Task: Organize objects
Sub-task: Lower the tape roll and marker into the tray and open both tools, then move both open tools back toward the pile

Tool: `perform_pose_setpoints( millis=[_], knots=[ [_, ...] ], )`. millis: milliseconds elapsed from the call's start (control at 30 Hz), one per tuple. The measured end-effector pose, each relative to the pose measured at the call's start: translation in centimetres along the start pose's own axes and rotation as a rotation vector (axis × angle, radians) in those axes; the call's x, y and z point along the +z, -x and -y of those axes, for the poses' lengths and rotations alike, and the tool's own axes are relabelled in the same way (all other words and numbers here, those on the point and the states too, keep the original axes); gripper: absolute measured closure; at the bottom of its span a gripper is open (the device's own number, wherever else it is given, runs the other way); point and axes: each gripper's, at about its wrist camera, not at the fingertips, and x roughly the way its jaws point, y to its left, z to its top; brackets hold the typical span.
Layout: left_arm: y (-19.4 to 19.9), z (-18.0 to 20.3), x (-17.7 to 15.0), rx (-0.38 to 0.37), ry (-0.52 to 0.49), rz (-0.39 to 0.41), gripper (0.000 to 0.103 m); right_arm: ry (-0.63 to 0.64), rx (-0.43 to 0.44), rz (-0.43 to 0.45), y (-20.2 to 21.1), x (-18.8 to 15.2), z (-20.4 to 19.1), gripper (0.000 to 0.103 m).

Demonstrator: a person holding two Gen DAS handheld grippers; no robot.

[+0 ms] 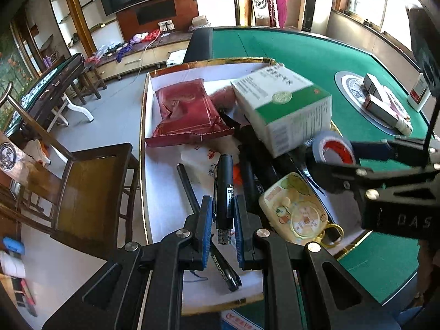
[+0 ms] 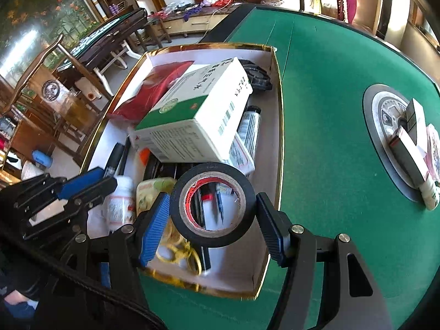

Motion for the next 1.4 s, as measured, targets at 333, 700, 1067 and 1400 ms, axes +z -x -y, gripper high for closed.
perform_pose_setpoints(
  millis=[333, 700, 1067, 1400],
  knots=[
    [-1.3, -0.1, 1.2, 0.000, -0.009, -0.005, 0.091, 0.086, -0.087, 0.034, -2.7, 5.3, -2.3, 0.040],
    [-0.7, -0.2, 0.7, -0.047, 0.019, -0.013, 0.090, 0.029, 0.017, -0.050, -1.0, 3.7, -1.1, 0.040],
    [2.8, 0.7, 2.1, -0.064, 0.082, 0.059, 0.064, -0.116, 0.070, 0.036, 4.7, 0.4, 4.2, 0.040],
    [4.4, 6.2, 2.9, -0.103, 0.003, 0.075, 0.064, -0.330, -0.137, 0.067, 8.7, -3.5, 20.4, 0.039]
  ],
)
